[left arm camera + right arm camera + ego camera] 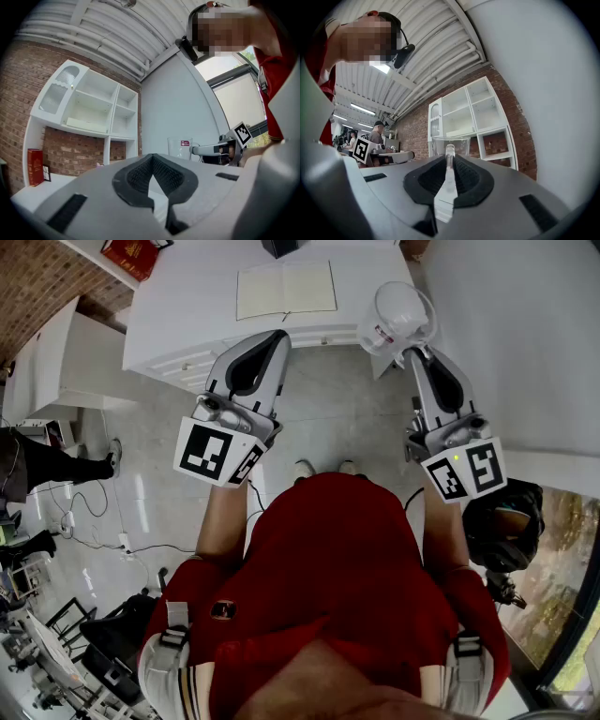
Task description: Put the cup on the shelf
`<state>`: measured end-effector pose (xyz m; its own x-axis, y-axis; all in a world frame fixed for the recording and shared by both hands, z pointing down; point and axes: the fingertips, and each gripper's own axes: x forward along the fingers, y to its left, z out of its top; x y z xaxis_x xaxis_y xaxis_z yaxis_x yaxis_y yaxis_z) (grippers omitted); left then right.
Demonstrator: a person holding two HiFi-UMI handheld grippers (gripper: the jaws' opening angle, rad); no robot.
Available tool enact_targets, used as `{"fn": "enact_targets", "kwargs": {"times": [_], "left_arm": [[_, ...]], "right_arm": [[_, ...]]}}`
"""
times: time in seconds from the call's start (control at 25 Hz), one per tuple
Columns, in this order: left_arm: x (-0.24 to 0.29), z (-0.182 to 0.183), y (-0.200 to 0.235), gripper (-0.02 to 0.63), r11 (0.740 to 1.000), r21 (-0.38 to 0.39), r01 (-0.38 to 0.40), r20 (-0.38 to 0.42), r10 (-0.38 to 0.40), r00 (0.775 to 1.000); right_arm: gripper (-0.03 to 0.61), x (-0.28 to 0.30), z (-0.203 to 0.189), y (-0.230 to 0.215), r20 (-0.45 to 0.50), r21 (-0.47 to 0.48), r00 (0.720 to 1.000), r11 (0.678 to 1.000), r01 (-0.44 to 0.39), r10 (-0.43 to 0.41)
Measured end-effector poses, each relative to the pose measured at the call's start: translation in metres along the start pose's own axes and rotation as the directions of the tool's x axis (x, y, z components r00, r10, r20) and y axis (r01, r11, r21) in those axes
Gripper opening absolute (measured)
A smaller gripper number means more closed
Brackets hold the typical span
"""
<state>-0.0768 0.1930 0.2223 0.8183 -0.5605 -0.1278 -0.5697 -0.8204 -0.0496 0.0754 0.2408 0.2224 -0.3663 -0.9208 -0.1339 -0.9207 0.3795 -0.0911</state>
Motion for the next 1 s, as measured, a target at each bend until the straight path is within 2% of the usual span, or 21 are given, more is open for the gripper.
{"fn": "enact_targets", "kwargs": {"times": [0.52, 1.0], "left_arm": [[-0.008, -0.009, 0.029, 0.006, 1.000, -0.021, 0.011, 0.004, -0.011, 1.000], [-0.029, -0.014, 0.087, 0.005, 0.999, -0.017, 0.040, 0.019, -0.040, 0.999]], "right_arm": [[0.028, 0.023, -0.002, 0.010, 0.015, 0.007, 0.999, 0.999, 0.038, -0.038], [0.028, 0.063, -0.014, 0.025, 0.021, -0.013, 0.994, 0.994, 0.109, -0.109]]}}
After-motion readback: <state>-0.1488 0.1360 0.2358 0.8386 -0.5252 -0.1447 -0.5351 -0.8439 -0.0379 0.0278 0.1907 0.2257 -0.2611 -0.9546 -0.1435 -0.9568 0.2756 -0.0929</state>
